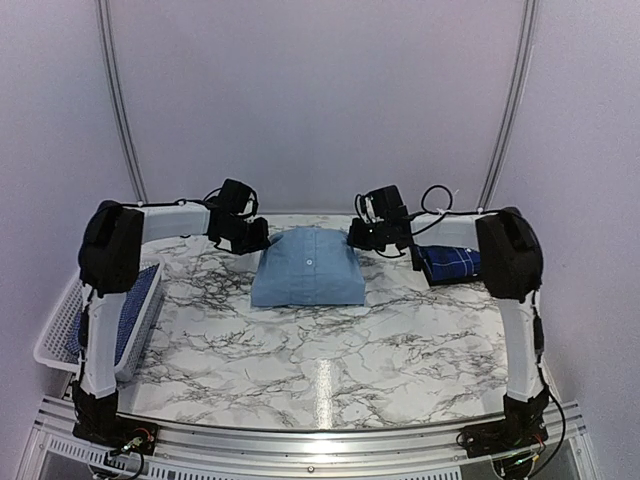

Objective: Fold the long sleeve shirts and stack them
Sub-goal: Fold the 2/3-rectangle-folded shirt at the center of the board, then adjust the square-folded shirt at the center of the board.

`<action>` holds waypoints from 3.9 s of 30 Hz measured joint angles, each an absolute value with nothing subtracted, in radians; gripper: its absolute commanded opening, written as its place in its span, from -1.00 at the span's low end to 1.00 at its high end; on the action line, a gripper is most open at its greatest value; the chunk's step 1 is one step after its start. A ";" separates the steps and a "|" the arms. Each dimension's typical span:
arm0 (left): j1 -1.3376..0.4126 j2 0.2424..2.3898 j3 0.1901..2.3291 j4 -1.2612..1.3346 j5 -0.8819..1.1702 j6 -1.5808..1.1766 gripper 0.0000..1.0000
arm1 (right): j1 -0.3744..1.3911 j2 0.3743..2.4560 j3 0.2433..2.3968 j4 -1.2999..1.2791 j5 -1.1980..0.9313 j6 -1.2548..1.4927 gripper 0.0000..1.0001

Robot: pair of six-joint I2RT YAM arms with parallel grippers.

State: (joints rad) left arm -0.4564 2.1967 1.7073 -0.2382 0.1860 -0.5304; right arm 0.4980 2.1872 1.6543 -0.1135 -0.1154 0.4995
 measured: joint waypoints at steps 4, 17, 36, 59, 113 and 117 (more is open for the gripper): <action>-0.403 2.402 1.870 -0.237 0.218 -0.545 -1.00 | 0.427 2.422 1.801 -0.114 -0.178 0.500 -1.00; -0.510 2.016 1.225 0.004 0.260 -0.675 -1.00 | 0.506 1.966 1.098 0.078 -0.212 0.574 -1.00; -0.483 1.946 1.251 0.018 0.204 -0.641 -0.67 | 0.472 1.923 1.153 0.044 -0.076 0.521 -0.91; -0.471 2.025 1.371 -0.089 0.216 -0.555 -0.38 | 0.571 1.895 1.134 -0.028 -0.145 0.505 -0.21; -0.508 2.183 1.531 -0.117 0.214 -0.534 -1.00 | 0.677 1.702 1.016 -0.126 0.062 0.574 -1.00; -0.523 2.183 1.557 -0.118 0.224 -0.534 -0.79 | 0.675 1.716 0.982 -0.140 0.091 0.587 -1.00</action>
